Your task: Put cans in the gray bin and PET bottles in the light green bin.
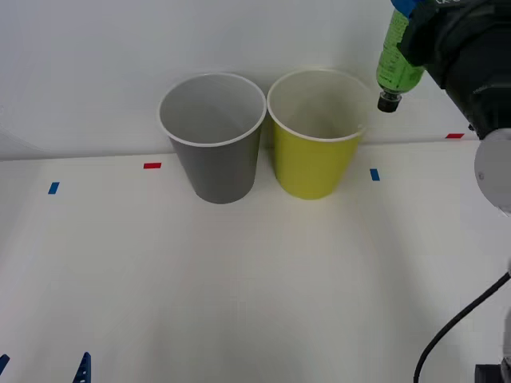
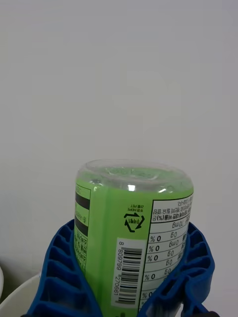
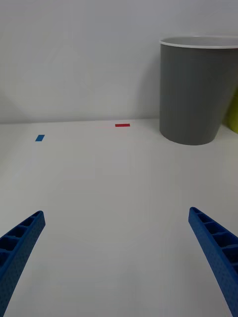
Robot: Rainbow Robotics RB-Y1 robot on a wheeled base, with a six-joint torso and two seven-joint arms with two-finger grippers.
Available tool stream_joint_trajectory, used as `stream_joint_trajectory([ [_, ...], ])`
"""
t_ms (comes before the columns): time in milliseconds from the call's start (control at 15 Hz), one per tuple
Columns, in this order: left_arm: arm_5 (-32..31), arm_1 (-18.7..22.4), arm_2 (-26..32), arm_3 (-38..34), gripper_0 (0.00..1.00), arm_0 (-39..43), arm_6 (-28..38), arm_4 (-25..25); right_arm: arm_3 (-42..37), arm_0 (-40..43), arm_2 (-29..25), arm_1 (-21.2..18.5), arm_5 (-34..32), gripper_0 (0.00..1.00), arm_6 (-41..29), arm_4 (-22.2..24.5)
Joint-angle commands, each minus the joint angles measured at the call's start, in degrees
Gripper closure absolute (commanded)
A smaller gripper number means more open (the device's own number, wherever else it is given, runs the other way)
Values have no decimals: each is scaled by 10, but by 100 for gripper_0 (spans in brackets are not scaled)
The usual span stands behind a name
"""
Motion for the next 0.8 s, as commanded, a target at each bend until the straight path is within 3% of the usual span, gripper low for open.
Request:
stream_joint_trajectory([
  [67,0,0,0,0,0,0,0,0,78,-29,32,5,-81,100,-16,24],
  [467,0,0,0,0,0,0,0,0,194,-56,82,-1,-209,100,-31,18],
  [800,0,0,0,0,0,0,0,0,211,-68,95,-1,-224,100,-35,39],
])
